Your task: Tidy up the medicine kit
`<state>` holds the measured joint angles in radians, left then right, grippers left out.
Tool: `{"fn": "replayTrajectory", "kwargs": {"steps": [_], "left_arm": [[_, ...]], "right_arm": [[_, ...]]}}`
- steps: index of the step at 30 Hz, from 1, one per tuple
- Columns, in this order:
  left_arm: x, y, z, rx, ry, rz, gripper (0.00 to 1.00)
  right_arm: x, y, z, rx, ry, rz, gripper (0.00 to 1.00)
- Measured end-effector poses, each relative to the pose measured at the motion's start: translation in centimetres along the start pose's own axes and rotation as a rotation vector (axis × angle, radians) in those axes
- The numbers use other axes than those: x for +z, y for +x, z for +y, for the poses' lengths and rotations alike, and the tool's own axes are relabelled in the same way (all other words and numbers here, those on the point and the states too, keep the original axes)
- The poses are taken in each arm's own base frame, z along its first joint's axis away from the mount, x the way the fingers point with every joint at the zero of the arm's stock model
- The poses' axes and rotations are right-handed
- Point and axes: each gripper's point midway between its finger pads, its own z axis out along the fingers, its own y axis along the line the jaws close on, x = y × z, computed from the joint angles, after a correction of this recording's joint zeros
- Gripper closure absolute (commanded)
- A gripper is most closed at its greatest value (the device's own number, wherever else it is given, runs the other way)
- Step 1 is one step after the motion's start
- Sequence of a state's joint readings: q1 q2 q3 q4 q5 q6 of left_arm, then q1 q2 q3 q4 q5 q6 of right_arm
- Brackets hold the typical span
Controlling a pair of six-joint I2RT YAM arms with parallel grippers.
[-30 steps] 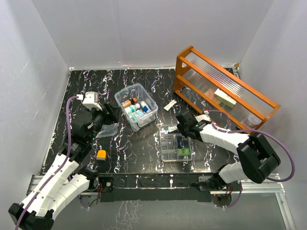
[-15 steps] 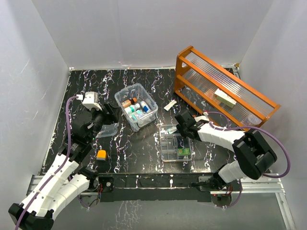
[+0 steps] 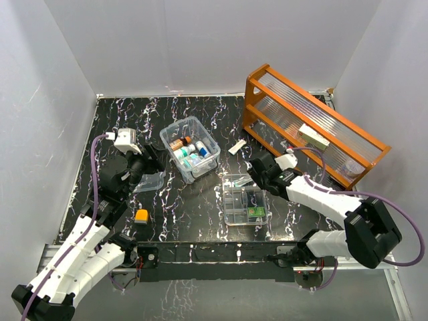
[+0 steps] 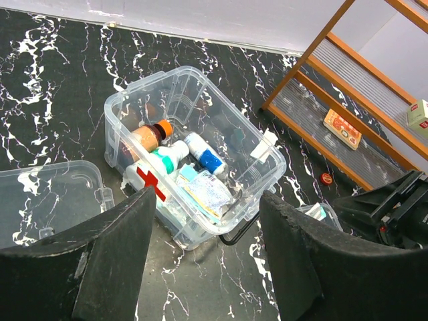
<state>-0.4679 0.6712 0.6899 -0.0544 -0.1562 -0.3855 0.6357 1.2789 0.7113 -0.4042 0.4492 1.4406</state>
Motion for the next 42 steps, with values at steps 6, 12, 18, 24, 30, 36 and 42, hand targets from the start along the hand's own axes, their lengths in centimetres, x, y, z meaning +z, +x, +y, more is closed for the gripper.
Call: {"fn": "replayTrajectory", "kwargs": {"steps": [6,12,18,24,30,36,42], "left_arm": [[0.0,0.0,0.0,-0.001,0.0,0.0,0.38],[0.0,0.0,0.0,0.0,0.0,0.0,0.38],[0.0,0.1,0.0,0.0,-0.001,0.003,0.38],[0.0,0.1,0.0,0.0,-0.002,0.005,0.38],[0.0,0.2,0.1,0.0,-0.002,0.006,0.38],[0.0,0.2,0.1,-0.001,-0.003,0.006,0.38],[0.0,0.2,0.1,-0.003,-0.002,0.007,0.38]], "right_arm": [[0.2,-0.6,1.2,-0.242,-0.048,-0.011,0.57],[2.1,0.0,2.6,-0.399,-0.089,0.032,0.66],[3.8,1.0,2.1,-0.482,-0.1,0.095,0.68],[4.0,1.2,1.9,-0.498,-0.1,0.108,0.62],[4.0,0.6,1.4,-0.484,-0.056,0.086,0.57],[3.8,0.5,0.7,-0.491,-0.004,0.096,0.54],[3.4,-0.2,2.4,-0.498,-0.026,0.079,0.54]]}}
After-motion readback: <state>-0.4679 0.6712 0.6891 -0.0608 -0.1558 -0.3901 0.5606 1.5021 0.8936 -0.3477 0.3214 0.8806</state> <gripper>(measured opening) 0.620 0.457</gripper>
